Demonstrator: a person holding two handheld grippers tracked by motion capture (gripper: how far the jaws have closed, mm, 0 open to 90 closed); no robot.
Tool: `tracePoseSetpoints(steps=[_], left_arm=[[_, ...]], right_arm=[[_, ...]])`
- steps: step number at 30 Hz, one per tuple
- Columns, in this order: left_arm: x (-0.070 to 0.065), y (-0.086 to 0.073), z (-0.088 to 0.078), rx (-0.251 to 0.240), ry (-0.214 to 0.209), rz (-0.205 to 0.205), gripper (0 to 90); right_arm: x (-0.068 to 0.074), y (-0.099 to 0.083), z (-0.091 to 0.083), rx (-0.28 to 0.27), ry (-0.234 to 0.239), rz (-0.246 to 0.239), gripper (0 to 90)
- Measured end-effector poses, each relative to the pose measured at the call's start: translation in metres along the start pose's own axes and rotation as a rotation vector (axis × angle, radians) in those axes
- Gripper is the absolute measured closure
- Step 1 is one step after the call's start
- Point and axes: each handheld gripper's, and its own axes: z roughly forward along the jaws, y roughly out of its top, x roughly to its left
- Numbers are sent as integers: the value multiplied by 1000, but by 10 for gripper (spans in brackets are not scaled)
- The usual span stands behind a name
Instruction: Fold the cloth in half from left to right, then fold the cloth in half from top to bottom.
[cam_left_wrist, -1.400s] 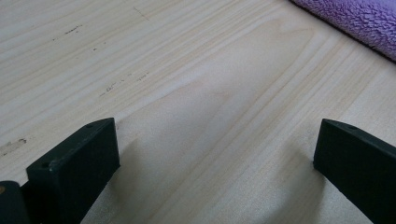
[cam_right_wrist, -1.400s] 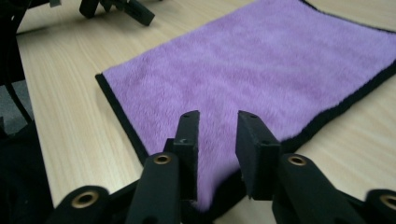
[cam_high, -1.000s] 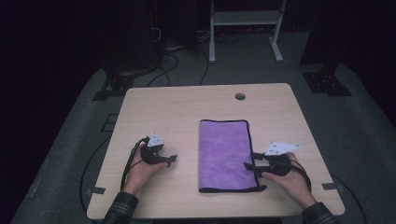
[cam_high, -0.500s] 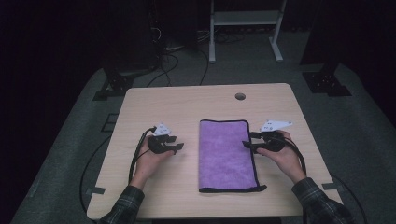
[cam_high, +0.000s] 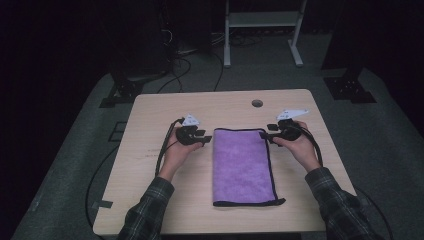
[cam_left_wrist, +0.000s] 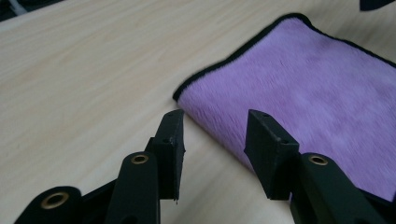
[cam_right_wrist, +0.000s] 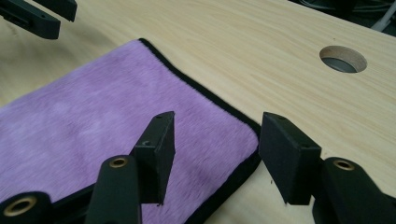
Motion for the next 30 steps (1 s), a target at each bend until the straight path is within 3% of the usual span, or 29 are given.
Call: tracePoseSetpoints(steps=[5,7,13,19,23,25,30], left_arm=[[8,9,20,15,1,-19,526],[10,11,30,24,4,-20,506],[13,11,53,52,2,-34,506],[17,10,63,97,18,-29,505],[19,8,65,107,7,-42,494],[18,9,65,105,-3,-31,504],[16,10,65,113,-43,-36,704]], right_arm=[[-14,5,20,26,-12,15,446],[-20,4,29,10,-18,35,449],[-31,-5,52,62,-20,49,430],[-31,-9,59,90,-17,8,428],[-32,-13,59,72,-1,14,440],[-31,-13,58,68,7,0,510],[-28,-14,57,65,39,12,678]])
